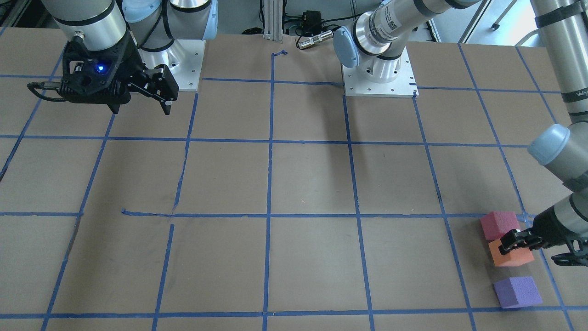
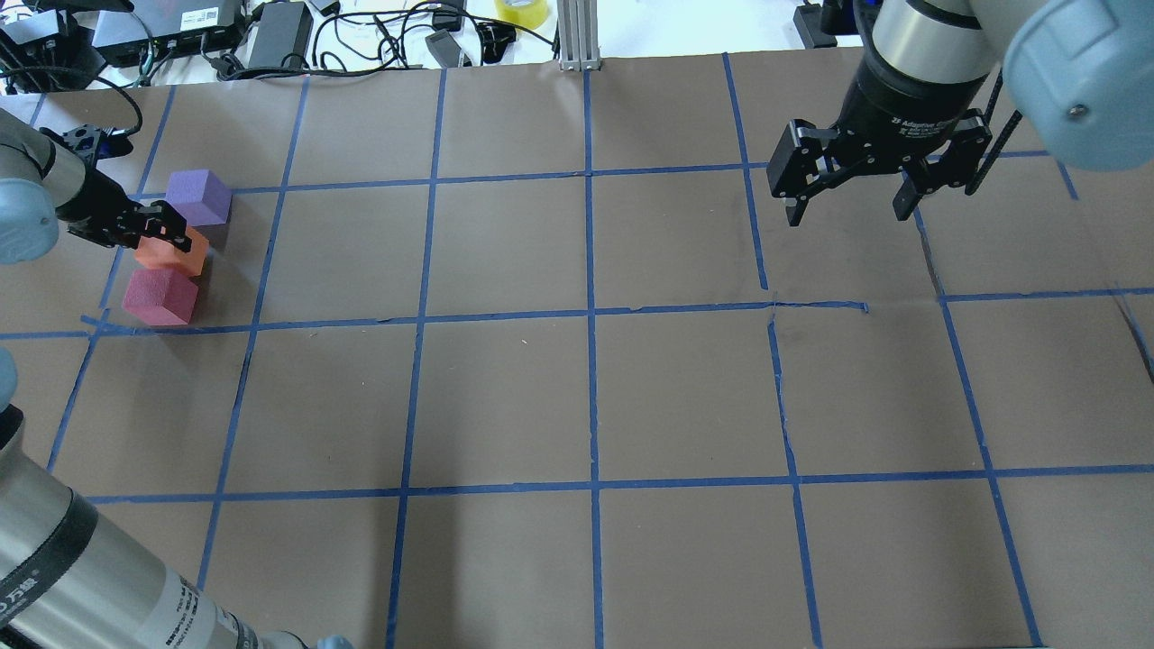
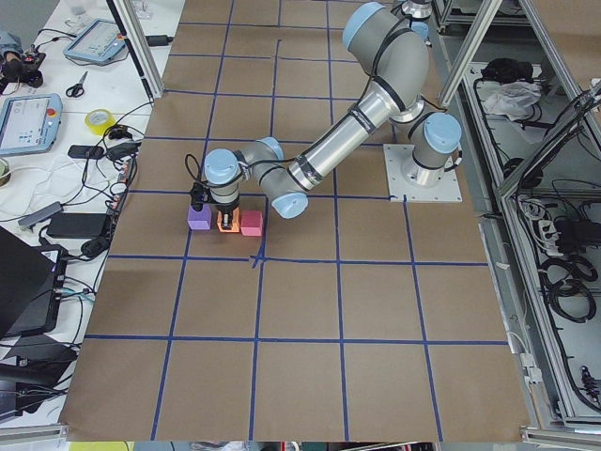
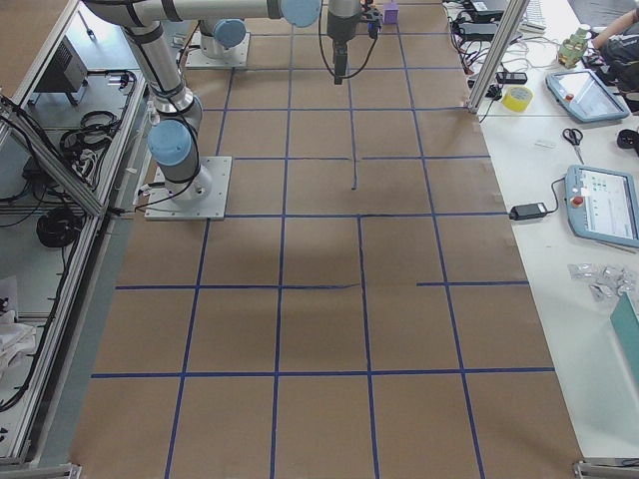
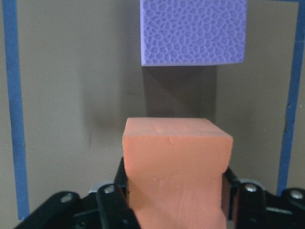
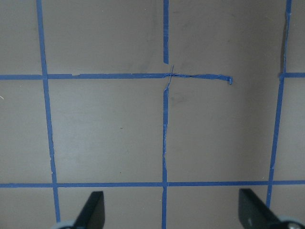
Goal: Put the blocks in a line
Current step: 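Lower the orange cube between the pink and purple cubes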
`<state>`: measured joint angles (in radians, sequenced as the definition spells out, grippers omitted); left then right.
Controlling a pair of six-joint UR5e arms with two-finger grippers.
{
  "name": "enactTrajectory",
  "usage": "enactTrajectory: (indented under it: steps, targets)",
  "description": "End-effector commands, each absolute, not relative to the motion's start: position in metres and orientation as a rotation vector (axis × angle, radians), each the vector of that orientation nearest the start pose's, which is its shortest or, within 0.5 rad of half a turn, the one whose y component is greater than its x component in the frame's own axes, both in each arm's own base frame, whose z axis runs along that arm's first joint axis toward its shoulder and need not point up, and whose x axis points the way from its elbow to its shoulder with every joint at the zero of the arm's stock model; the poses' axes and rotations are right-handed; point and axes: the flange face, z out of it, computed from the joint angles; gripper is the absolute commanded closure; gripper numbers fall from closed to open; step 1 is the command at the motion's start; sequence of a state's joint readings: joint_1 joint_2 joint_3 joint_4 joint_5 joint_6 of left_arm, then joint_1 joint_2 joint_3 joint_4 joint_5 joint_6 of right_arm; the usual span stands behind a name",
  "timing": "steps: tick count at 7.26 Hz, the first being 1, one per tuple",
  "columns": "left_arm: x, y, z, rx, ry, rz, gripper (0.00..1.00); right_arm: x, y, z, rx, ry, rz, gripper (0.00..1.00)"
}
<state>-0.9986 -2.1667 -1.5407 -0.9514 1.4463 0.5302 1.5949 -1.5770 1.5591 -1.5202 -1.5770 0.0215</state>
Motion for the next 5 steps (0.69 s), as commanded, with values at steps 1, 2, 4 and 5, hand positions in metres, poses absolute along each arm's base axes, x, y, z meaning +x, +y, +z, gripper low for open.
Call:
enactTrajectory:
  steps: [1, 2, 4, 5]
  targets:
    - [0.2433, -0.6462, 0.2034, -0.076, 3.21, -0.179, 1.0, 0.1438, -0.4828, 0.492, -0.003, 3.148, 0.05, 0.0]
    - [0.2431, -0.6459, 0.2007, -0.081, 3.212, -0.173, 1.0, 0.1438, -0.4826, 0.4912, -0.003, 3.148, 0.053, 0.0]
    - [0.2432, -0.6458, 0.2006, -0.093, 3.211, -0.171, 1.0, 0.1438, -0.483, 0.4903, -0.003, 3.148, 0.058, 0.0]
    - [0.2425, -0.6443, 0.1995, -0.099, 3.213, -0.163, 1.0, 0.1438, -0.4831, 0.4905, -0.003, 3.148, 0.055, 0.0]
